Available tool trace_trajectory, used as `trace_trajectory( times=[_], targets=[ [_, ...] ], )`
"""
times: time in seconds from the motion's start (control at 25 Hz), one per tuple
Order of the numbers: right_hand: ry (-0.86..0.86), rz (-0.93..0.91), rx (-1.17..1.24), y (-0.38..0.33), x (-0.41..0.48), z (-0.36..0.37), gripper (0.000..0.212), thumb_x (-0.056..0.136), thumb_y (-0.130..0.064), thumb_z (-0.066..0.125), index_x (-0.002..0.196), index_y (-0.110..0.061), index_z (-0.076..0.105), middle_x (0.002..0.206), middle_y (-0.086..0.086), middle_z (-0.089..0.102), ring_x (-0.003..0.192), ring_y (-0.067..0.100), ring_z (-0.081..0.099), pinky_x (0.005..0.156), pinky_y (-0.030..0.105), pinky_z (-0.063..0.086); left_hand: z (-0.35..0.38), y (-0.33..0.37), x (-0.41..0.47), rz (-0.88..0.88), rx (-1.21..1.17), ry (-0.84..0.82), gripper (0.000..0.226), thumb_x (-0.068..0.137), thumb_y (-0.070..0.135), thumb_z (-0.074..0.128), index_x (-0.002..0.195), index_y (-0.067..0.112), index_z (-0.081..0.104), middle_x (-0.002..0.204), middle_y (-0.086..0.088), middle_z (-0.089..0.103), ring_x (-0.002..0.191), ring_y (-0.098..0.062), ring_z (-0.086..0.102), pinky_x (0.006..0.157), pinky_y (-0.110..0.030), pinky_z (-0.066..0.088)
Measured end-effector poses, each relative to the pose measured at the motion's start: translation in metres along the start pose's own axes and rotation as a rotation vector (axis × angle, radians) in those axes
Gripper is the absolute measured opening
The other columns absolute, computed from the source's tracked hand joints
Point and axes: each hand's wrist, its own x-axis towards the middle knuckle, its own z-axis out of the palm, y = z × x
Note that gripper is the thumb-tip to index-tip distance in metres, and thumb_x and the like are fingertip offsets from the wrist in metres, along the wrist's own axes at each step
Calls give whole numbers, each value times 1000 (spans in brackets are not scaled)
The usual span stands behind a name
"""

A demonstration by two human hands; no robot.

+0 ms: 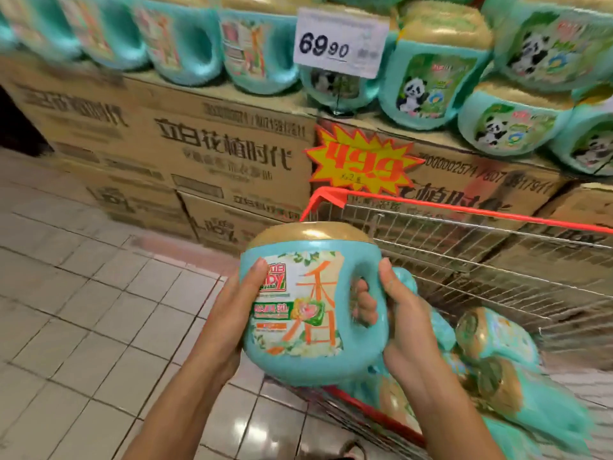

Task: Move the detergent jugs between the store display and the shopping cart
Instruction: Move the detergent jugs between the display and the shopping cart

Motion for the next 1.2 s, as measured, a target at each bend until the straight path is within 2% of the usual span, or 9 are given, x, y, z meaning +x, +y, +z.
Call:
trace_trajectory(
  times=[0.2,0.36,0.48,0.64,0.72,0.8,1.04,1.12,1.2],
  targets=[
    [-57,84,18,86,-1,80,41,81,-50,59,73,-10,55,49,-2,40,39,8,32,42,19,28,-117,40,-28,-9,83,-24,49,75,59,62,110,26,68,105,-7,75,94,-24,73,65,-28,58],
    [-79,93,-31,141,9,142,39,78,-50,62,84,-12,56,55,-6,47,44,8,33,53,24,25,-195,72,-34,-12,113,11,45,76,58,60,107,27,70,105,-6,75,94,-22,73,67,-26,59],
    [-70,76,-81,152,28,174,42,74,-52,66,86,-12,58,58,-6,50,46,8,36,55,25,26,-226,89,-19,-13,81,6,44,79,57,59,108,26,69,105,-5,75,93,-22,74,64,-25,58],
    [-85,36,-96,142,69,208,43,77,-51,65,87,-10,60,60,-3,50,49,10,37,53,24,32,-246,113,30,-8,32,-21,47,79,54,63,115,23,68,108,-7,74,96,-23,73,66,-26,58],
    [-115,13,-54,133,100,227,41,80,-49,62,81,-9,59,57,-2,46,46,9,37,47,21,36,-251,131,65,18,29,-24,42,77,53,65,109,27,71,108,-7,75,95,-22,73,66,-26,58],
    [-145,-16,-30,117,134,252,40,82,-47,60,76,-8,58,54,-1,43,42,9,37,43,19,36,-251,155,101,64,53,-21,43,79,52,65,111,25,69,108,-6,75,96,-21,73,67,-25,58],
    [-212,-187,-87,48,212,329,36,80,-48,63,87,-12,61,58,0,43,48,10,37,50,21,34,-239,255,192,229,114,-86,41,86,47,61,116,21,67,109,-4,75,97,-19,72,69,-26,58],
    [-266,-251,-77,23,231,351,33,83,-49,62,86,-16,66,59,-1,42,48,9,37,50,20,35,-235,285,217,282,110,-159,39,83,46,68,115,23,67,108,-2,75,96,-16,72,68,-24,58],
    [-309,-324,-71,-3,248,373,30,85,-49,60,81,-21,70,59,-2,41,48,8,39,49,18,38,-231,314,243,341,174,-233,59,71,43,79,124,25,59,113,1,73,100,-15,71,72,-23,57]
  ],
)
